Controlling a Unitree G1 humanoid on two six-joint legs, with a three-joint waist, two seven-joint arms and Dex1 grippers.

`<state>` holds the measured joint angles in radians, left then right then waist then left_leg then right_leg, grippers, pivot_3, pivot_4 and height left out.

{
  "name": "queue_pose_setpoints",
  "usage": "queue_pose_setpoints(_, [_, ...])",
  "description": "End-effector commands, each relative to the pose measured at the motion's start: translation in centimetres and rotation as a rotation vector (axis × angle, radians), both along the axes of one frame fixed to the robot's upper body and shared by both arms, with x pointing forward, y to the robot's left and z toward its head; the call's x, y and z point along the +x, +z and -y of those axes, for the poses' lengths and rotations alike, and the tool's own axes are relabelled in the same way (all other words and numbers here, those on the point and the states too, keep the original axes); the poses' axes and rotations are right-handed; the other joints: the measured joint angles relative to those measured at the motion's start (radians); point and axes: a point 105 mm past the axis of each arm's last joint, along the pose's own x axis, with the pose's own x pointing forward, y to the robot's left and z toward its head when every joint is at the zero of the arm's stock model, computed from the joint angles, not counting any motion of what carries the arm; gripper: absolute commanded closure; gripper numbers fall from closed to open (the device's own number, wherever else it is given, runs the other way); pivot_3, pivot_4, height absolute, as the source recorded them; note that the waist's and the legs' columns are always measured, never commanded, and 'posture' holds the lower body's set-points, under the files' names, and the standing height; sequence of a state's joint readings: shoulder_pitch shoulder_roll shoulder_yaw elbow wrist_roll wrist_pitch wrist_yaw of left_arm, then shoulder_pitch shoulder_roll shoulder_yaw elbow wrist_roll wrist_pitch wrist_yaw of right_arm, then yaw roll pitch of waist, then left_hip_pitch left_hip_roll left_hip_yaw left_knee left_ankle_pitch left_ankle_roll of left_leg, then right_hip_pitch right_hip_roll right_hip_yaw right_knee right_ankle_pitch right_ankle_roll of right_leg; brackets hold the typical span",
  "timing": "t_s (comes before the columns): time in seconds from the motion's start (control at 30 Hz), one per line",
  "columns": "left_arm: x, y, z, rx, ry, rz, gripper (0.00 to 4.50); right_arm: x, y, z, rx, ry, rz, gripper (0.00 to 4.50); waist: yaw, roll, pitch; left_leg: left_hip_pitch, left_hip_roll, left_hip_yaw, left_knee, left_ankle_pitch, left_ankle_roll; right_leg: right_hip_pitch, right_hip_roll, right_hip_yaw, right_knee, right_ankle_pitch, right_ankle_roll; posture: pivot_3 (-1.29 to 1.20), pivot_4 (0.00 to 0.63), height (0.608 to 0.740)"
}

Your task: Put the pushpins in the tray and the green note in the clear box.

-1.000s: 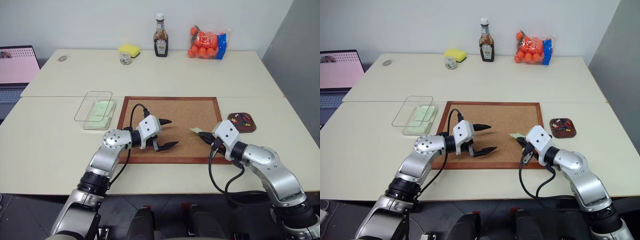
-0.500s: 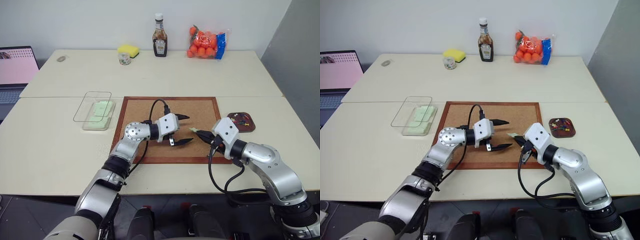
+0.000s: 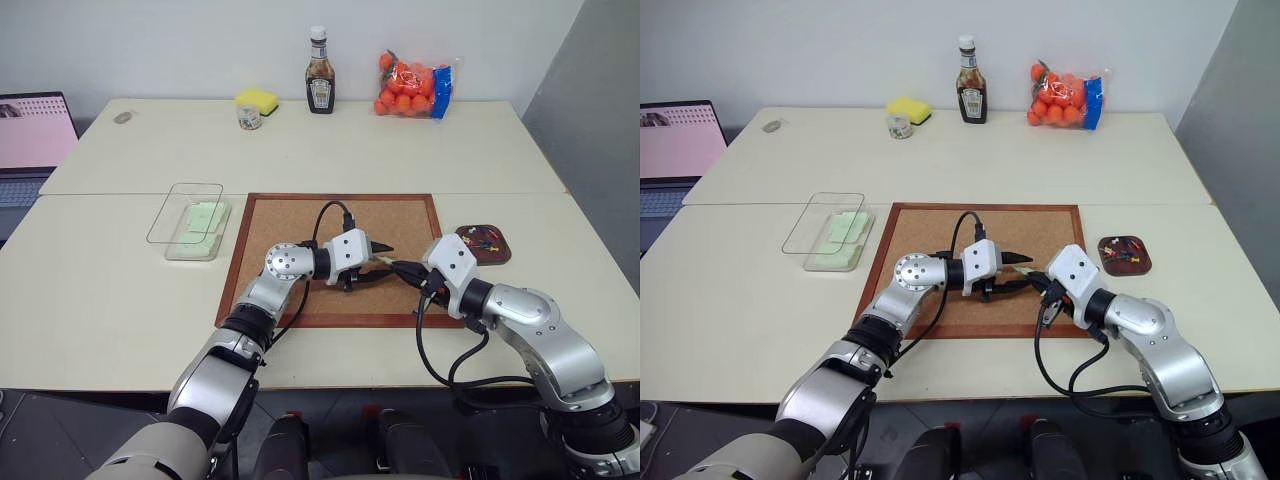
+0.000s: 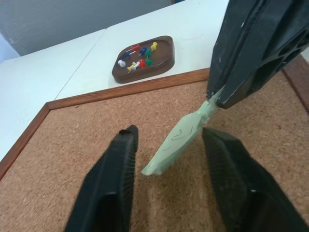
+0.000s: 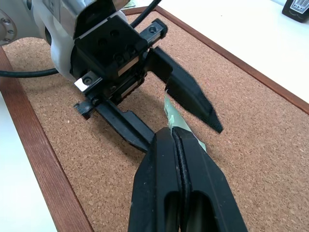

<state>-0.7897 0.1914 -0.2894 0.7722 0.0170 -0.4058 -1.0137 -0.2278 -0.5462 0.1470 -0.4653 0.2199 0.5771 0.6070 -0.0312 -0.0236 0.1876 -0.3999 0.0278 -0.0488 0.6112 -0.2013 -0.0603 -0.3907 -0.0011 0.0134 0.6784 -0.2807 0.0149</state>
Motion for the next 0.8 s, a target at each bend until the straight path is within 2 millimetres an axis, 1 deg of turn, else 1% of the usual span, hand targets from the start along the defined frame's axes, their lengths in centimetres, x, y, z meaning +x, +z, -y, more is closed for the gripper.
queue_pose_setpoints(0.03, [0.0,0.9,0.3,-0.018,-0.025,0.029,3.25,-0.2,2.0,-0.5,0.020,0.025,0.072,4.50,0.000,0.000,0.000,0.000,0.000,0.000,0.000,0.000,0.000,0.000,0.000,0.000,0.000,0.000,0.000,0.00,0.150,0.740])
queue_pose_setpoints(0.17, [-0.1,0.9,0.3,-0.014,-0.033,0.025,3.89,-0.2,2.0,-0.5,0.023,0.027,0.073,4.50,0.000,0.000,0.000,0.000,0.000,0.000,0.000,0.000,0.000,0.000,0.000,0.000,0.000,0.000,0.000,0.00,0.150,0.740])
queue_pose_setpoints(0.27, [-0.1,0.8,0.2,-0.008,-0.037,0.026,4.48,-0.2,2.1,-0.6,0.029,0.031,0.073,4.50,0.000,0.000,0.000,0.000,0.000,0.000,0.000,0.000,0.000,0.000,0.000,0.000,0.000,0.000,0.000,0.00,0.150,0.740])
queue_pose_setpoints(0.47, [0.0,0.8,0.2,-0.008,-0.035,0.026,4.49,-0.6,2.5,-1.0,0.077,0.054,0.067,4.50,0.000,0.000,0.000,0.000,0.000,0.000,0.000,0.000,0.000,0.000,0.000,0.000,0.000,0.000,0.000,0.00,0.150,0.740])
queue_pose_setpoints(0.53, [0.0,0.8,0.2,-0.007,-0.034,0.025,4.50,-0.6,2.7,-1.1,0.096,0.057,0.064,4.12,0.000,0.000,0.000,0.000,0.000,0.000,0.000,0.000,0.000,0.000,0.000,0.000,0.000,0.000,0.000,0.00,0.150,0.740])
queue_pose_setpoints(0.6, [0.0,0.8,0.2,-0.007,-0.034,0.025,4.50,-0.8,2.8,-1.2,0.109,0.071,0.056,3.91,0.000,0.000,0.000,0.000,0.000,0.000,0.000,0.000,0.000,0.000,0.000,0.000,0.000,0.000,0.000,0.00,0.150,0.740])
queue_pose_setpoints(0.63, [0.0,0.8,0.2,-0.007,-0.033,0.024,4.50,-0.9,2.9,-1.3,0.115,0.081,0.050,3.60,0.000,0.000,0.000,0.000,0.000,0.000,0.000,0.000,0.000,0.000,0.000,0.000,0.000,0.000,0.000,0.00,0.150,0.740])
queue_pose_setpoints(0.77, [0.1,0.7,0.0,-0.005,-0.030,0.025,4.50,-1.3,3.1,-1.4,0.118,0.107,0.046,2.89,0.000,0.000,0.000,0.000,0.000,0.000,0.000,0.000,0.000,0.000,0.000,0.000,0.000,0.000,0.000,0.00,0.150,0.740])
queue_pose_setpoints(0.8, [0.1,0.7,-0.1,-0.005,-0.027,0.025,4.50,-1.5,3.3,-1.4,0.114,0.119,0.050,2.62,0.000,0.000,0.000,0.000,0.000,0.000,0.000,0.000,0.000,0.000,0.000,0.000,0.000,0.000,0.000,0.00,0.150,0.740])
